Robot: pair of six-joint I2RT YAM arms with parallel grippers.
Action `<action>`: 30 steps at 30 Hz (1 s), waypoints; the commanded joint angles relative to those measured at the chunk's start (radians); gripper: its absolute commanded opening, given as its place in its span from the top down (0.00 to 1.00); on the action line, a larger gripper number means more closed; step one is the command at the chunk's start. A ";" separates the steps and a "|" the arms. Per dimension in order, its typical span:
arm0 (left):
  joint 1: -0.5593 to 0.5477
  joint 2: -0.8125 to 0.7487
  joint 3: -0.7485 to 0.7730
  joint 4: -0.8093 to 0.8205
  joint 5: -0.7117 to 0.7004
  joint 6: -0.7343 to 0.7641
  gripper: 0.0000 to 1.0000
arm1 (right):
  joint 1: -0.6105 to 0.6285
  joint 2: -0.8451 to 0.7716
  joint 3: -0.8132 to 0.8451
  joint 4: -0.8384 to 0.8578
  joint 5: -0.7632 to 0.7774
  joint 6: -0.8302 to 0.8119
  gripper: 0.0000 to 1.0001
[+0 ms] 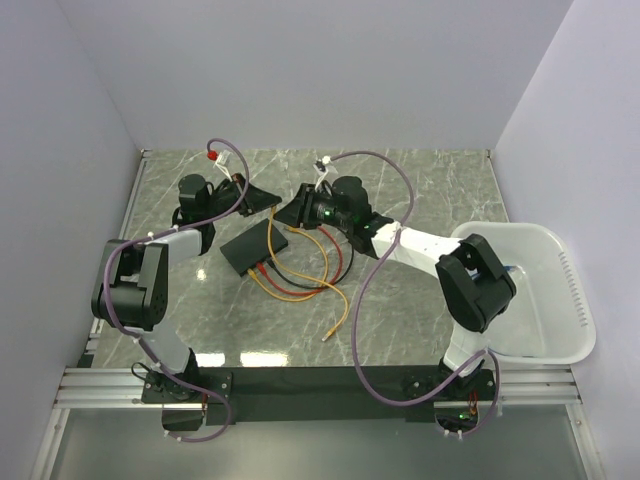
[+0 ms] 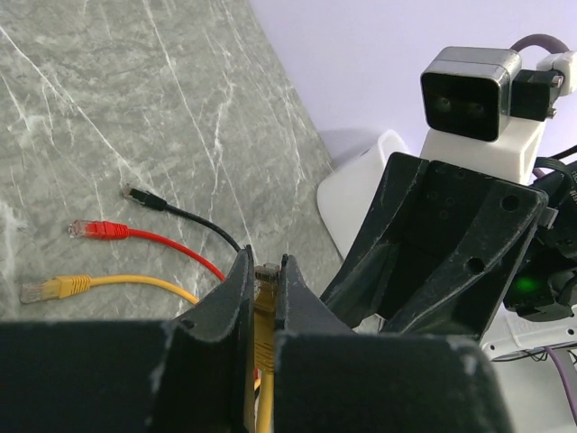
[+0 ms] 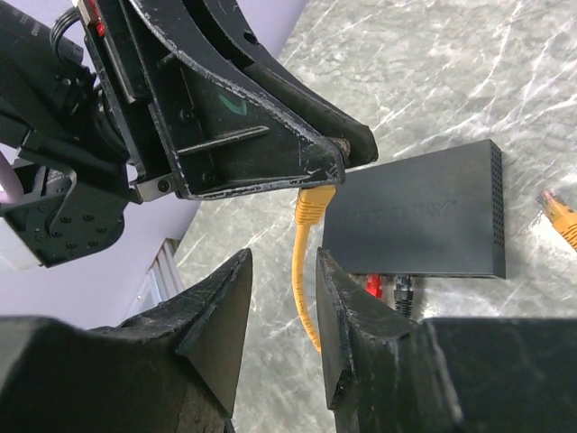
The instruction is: Insert the plug into the switch port
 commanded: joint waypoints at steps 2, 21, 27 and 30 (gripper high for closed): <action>-0.004 -0.041 0.004 0.041 0.005 0.009 1.00 | 0.003 0.022 0.056 0.075 -0.012 0.033 0.59; -0.004 -0.058 -0.001 0.049 0.007 -0.003 0.99 | 0.003 0.060 0.103 0.044 0.043 0.013 0.60; -0.004 -0.054 -0.001 0.056 0.010 -0.014 0.99 | 0.003 0.080 0.111 0.053 0.043 0.013 0.61; -0.004 -0.052 -0.004 0.072 0.014 -0.023 1.00 | 0.005 0.083 0.116 0.064 0.044 0.014 0.60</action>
